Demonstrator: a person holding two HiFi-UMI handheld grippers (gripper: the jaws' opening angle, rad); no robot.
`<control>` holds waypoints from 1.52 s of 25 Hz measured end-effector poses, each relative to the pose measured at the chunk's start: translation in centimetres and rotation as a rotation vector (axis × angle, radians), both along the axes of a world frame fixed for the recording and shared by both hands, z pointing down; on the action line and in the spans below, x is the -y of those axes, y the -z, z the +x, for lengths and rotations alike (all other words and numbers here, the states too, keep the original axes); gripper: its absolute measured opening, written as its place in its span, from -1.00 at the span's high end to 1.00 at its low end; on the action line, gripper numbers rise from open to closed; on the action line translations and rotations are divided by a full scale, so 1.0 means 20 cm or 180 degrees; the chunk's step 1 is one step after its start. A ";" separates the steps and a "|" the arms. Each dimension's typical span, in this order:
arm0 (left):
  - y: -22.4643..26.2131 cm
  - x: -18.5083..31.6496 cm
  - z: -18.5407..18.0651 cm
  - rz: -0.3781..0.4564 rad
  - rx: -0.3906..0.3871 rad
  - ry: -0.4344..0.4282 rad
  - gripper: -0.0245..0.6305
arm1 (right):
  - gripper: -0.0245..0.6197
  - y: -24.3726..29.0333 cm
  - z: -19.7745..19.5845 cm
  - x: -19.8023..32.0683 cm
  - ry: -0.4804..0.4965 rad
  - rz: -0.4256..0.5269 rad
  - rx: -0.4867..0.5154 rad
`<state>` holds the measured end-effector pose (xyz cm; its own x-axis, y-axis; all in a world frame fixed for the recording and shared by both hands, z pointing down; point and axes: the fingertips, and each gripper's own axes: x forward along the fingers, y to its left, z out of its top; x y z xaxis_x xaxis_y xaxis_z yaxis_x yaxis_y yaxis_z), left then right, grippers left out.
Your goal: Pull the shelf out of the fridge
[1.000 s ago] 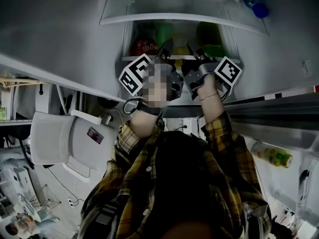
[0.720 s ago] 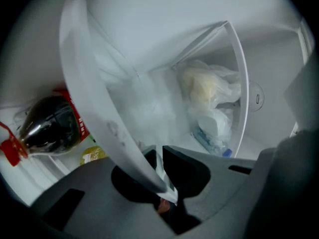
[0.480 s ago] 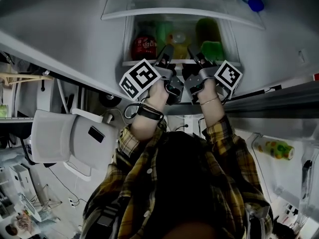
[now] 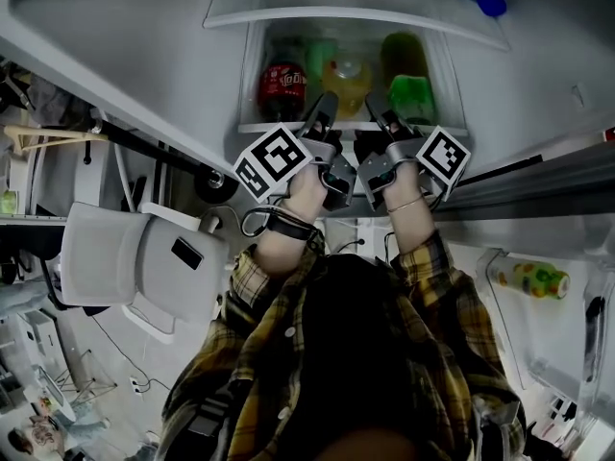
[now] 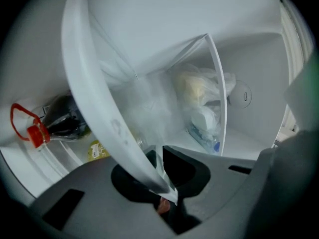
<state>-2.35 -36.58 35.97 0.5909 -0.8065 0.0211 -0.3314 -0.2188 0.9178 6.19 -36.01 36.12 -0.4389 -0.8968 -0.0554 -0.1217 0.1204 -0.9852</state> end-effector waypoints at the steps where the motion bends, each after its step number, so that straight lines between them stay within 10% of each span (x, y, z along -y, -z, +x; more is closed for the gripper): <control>1: 0.00 0.00 0.00 0.0003 -0.0003 0.0000 0.77 | 0.83 0.00 0.00 0.00 0.0002 0.0005 0.0003; 38: 0.05 -0.52 -0.02 0.0154 -0.0202 -0.0029 0.76 | 0.80 0.06 -0.02 -0.52 0.0078 0.0192 -0.0165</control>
<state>-2.78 -26.21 34.89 0.5972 -0.8001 -0.0556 -0.2706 -0.2662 0.9252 5.76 -25.66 34.98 -0.4644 -0.8815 -0.0855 -0.1686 0.1828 -0.9686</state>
